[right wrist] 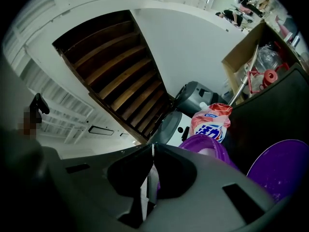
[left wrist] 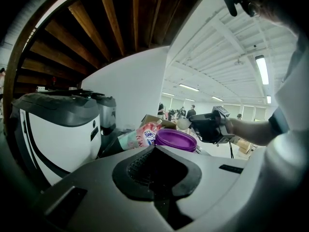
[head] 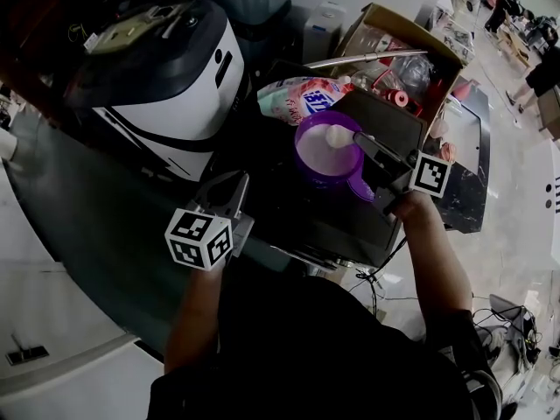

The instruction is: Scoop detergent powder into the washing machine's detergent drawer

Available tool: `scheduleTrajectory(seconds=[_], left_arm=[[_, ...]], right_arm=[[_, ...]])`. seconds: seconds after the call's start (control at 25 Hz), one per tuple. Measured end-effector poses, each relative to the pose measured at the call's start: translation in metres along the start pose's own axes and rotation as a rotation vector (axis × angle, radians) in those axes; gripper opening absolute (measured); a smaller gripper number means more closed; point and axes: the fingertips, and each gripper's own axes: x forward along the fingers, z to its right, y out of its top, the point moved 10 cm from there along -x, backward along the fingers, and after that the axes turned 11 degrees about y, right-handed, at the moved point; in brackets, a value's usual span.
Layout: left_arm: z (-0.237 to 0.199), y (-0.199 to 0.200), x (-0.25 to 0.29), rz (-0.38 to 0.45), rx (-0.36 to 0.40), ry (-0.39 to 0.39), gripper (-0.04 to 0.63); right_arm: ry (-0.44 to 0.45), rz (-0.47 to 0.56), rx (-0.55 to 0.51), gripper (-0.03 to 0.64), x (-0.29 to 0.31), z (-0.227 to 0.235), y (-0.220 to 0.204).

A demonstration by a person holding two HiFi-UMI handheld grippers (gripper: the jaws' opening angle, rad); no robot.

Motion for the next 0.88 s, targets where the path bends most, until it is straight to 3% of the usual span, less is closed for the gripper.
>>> scheduleTrajectory(seconds=[0.36, 0.88], left_arm=[[-0.039, 0.004, -0.016, 0.036, 0.005, -0.005, 0.008], [-0.124, -0.009, -0.070, 0.065, 0.017, 0.025, 0.008]], right_arm=[[0.021, 0.009, -0.029, 0.020, 0.038, -0.030, -0.007], [0.063, -0.049, -0.028, 0.020, 0.138, -0.074, -0.064]])
